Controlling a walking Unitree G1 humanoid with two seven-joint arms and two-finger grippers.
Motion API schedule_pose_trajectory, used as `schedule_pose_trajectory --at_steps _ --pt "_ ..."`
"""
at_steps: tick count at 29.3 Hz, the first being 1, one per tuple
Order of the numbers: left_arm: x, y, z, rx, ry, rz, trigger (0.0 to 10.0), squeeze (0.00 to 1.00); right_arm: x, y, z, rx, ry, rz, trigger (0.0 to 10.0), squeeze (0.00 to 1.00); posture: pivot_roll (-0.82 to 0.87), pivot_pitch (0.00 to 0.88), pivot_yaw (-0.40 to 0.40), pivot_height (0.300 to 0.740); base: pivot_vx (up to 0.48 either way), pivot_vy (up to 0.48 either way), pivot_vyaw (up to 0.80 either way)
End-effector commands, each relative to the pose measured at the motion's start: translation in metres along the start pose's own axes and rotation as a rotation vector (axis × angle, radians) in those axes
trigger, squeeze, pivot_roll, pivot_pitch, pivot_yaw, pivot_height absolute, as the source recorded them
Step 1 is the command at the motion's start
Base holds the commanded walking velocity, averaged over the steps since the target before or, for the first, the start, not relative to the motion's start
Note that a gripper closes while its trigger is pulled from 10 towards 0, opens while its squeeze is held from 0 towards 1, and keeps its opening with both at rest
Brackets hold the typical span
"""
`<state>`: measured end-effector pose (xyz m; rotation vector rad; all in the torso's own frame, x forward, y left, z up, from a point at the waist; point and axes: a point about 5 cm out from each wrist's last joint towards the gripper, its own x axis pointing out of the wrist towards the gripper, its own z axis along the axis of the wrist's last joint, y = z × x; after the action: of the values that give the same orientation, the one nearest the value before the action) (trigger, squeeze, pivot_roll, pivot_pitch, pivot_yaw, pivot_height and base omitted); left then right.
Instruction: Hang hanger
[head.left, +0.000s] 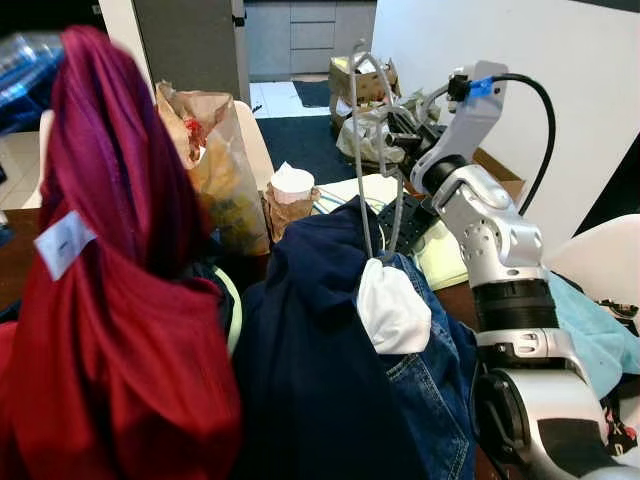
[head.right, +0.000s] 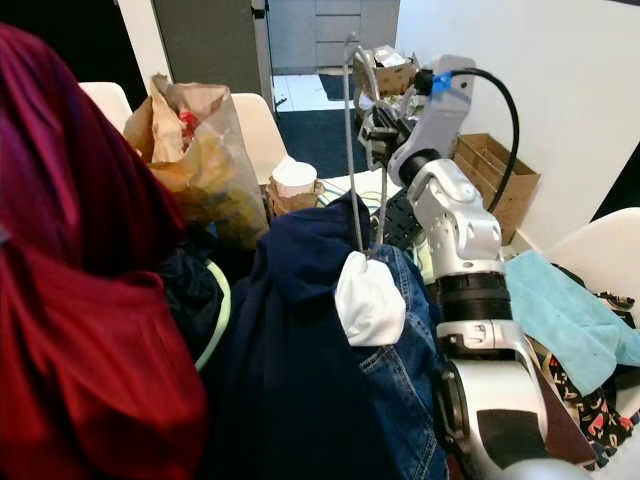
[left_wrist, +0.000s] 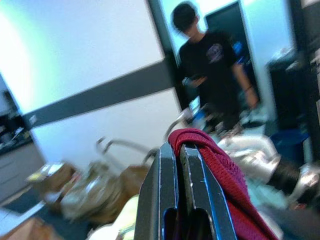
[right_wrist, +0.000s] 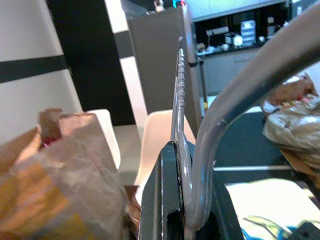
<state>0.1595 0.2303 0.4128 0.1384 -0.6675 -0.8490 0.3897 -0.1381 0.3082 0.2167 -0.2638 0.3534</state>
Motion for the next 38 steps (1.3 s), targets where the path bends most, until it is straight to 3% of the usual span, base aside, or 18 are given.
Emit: schedule_pose_trajectory --at_steps 1,9,16,19,23,25,38 --pt "0.002 -0.003 0.005 -0.006 -0.01 -0.015 10.0 0.0 0.003 0.003 0.005 0.004 -0.024 0.009 10.0 0.0 0.05 0.0 -0.023 0.736 -0.337 0.0 0.0" --pt "-0.004 0.0 -0.011 -0.156 -0.011 0.009 10.0 0.0 0.005 0.008 0.006 0.046 -0.053 0.034 10.0 0.0 0.05 0.0 -0.01 0.736 -0.345 0.0 0.0" --pt "-0.004 0.006 -0.021 -0.25 -0.027 0.059 10.0 0.0 0.004 0.003 0.007 0.08 -0.068 0.031 10.0 0.0 0.04 0.0 -0.004 0.736 -0.347 0.0 0.0" --pt "-0.004 0.006 -0.021 -0.25 -0.027 0.059 10.0 0.0 0.004 0.003 0.007 0.08 -0.068 0.031 10.0 0.0 0.04 0.0 -0.004 0.736 -0.341 0.0 0.0" --pt "0.003 0.008 -0.045 -0.323 0.003 0.085 10.0 0.0 0.003 0.002 0.007 0.087 -0.074 0.031 10.0 0.0 0.04 0.0 -0.001 0.736 -0.331 0.0 0.0" --pt "0.009 0.005 -0.06 -0.364 0.018 0.094 10.0 0.0 0.003 0.002 0.006 0.096 -0.076 0.037 10.0 0.0 0.04 0.0 -0.002 0.736 -0.334 0.0 0.0" --pt "0.019 -0.014 -0.084 -0.447 0.038 0.073 10.0 0.0 0.003 0.003 0.006 0.11 -0.081 0.05 10.0 0.0 0.04 0.0 -0.004 0.736 -0.343 0.0 -0.04"
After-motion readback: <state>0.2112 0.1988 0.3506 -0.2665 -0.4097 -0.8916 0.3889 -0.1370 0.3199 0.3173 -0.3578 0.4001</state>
